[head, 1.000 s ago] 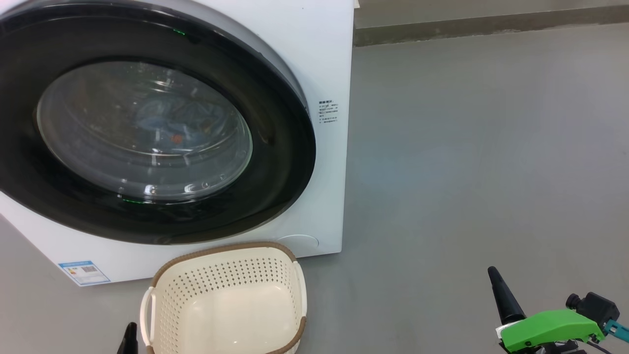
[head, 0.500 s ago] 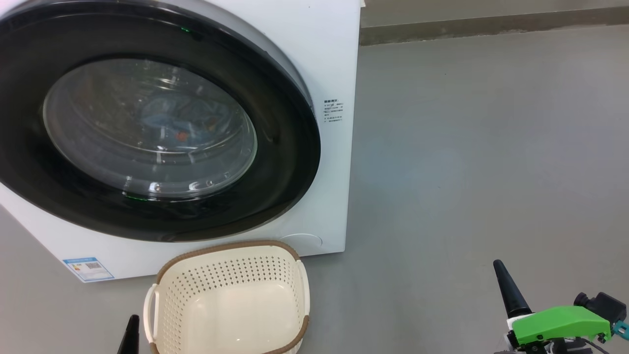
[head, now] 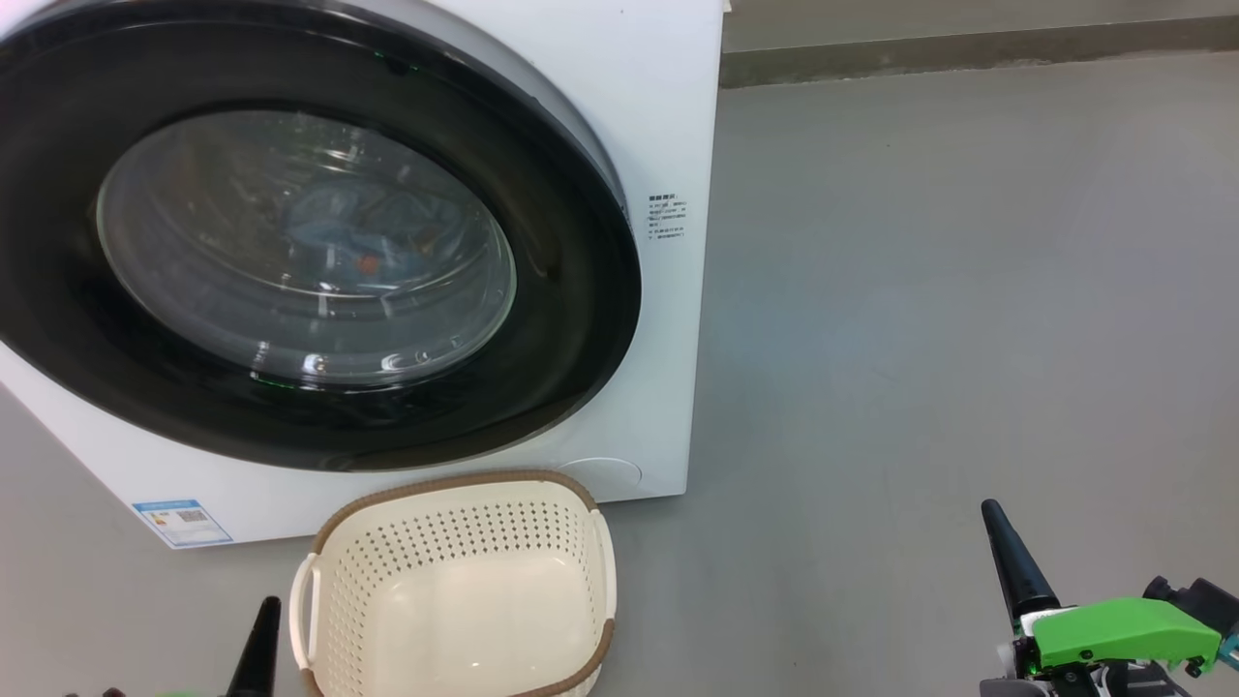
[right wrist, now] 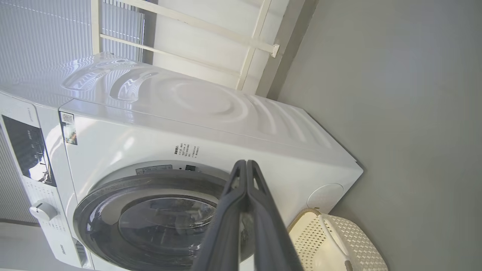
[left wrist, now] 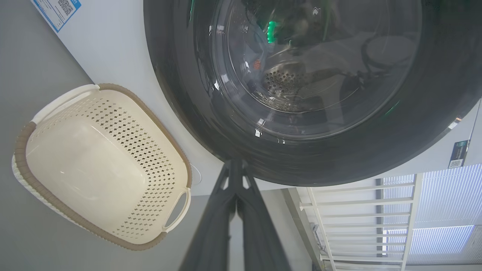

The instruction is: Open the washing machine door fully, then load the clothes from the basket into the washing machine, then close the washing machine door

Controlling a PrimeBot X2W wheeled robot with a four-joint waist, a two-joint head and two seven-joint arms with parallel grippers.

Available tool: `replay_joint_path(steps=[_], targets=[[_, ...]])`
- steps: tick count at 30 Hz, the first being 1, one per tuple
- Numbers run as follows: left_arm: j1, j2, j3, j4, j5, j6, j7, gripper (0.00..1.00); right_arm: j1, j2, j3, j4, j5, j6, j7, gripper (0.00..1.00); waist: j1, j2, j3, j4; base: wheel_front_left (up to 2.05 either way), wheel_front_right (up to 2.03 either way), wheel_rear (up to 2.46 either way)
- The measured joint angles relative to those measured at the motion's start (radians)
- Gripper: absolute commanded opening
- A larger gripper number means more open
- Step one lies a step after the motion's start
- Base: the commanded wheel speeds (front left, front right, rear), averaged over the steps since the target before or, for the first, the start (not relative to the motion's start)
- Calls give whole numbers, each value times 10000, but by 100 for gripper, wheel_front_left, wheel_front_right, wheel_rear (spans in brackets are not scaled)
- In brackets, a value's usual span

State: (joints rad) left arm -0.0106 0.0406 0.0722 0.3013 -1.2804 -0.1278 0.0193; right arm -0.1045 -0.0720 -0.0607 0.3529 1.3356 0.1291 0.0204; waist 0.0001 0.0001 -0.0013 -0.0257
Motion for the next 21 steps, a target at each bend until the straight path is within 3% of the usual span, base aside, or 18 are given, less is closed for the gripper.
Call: replay_joint_path(steps=[21], targets=[[-369, -25, 46, -180, -2119, 0, 612, 0, 22, 127, -499, -523, 1774, 0, 614, 0, 0, 0, 30, 179, 0, 0, 0]])
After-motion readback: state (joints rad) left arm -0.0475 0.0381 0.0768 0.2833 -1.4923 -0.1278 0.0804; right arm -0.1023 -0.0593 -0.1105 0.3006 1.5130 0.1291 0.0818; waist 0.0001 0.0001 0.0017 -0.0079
